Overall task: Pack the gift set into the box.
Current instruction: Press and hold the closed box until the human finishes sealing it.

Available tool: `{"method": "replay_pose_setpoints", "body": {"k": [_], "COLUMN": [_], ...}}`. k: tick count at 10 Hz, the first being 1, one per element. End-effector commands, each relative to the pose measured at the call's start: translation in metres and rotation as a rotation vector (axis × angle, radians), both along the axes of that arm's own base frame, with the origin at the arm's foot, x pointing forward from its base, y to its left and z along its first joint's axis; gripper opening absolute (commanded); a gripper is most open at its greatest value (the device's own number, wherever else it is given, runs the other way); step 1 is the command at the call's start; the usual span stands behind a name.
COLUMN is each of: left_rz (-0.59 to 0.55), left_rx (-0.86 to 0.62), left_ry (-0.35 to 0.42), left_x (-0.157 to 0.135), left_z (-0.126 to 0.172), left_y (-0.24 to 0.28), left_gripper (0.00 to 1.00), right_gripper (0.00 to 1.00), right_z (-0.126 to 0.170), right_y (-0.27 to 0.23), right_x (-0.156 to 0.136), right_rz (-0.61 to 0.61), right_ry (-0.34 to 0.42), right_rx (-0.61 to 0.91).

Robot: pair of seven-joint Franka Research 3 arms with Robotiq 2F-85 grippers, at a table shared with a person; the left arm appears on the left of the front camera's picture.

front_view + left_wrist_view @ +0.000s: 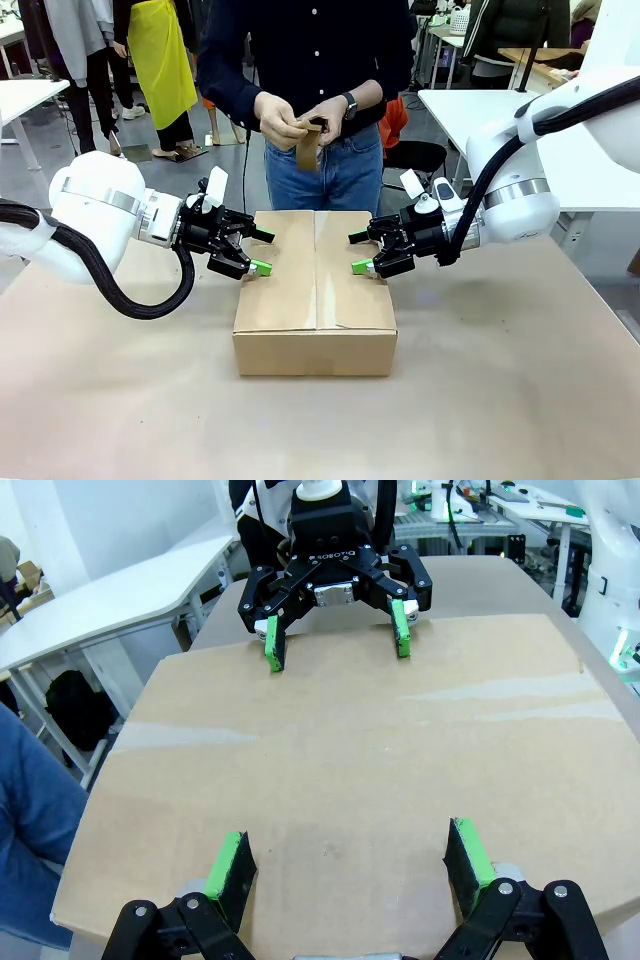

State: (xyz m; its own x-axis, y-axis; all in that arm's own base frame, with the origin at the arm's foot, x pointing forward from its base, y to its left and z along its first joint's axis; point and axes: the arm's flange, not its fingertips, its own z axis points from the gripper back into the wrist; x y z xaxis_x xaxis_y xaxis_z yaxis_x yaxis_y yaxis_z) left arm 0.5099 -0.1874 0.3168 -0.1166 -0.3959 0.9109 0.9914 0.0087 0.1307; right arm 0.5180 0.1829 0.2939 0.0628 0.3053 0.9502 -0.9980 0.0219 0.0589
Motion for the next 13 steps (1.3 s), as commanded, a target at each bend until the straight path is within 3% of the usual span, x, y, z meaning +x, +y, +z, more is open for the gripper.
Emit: {"method": "replay_pose_setpoints", "body": {"k": [1, 13], "left_rz": [-0.003, -0.003], "left_rx": [-0.001, -0.001], "left_ry": [-0.02, -0.02], "left_x": [-0.0011, -0.0011], "left_z": [-0.0033, -0.0033], "left_y": [0.0006, 0.0006], "left_gripper": [1.0, 1.0], "right_gripper": [1.0, 1.0], "right_z": [-0.0016, -0.0016], "right_y": [0.0011, 0.0011], "right_x": [-0.0004, -0.0004], "right_rz": [-0.005, -0.005], "right_ry": [0.004, 0.004], "right_rx": [-0.007, -0.007]}}
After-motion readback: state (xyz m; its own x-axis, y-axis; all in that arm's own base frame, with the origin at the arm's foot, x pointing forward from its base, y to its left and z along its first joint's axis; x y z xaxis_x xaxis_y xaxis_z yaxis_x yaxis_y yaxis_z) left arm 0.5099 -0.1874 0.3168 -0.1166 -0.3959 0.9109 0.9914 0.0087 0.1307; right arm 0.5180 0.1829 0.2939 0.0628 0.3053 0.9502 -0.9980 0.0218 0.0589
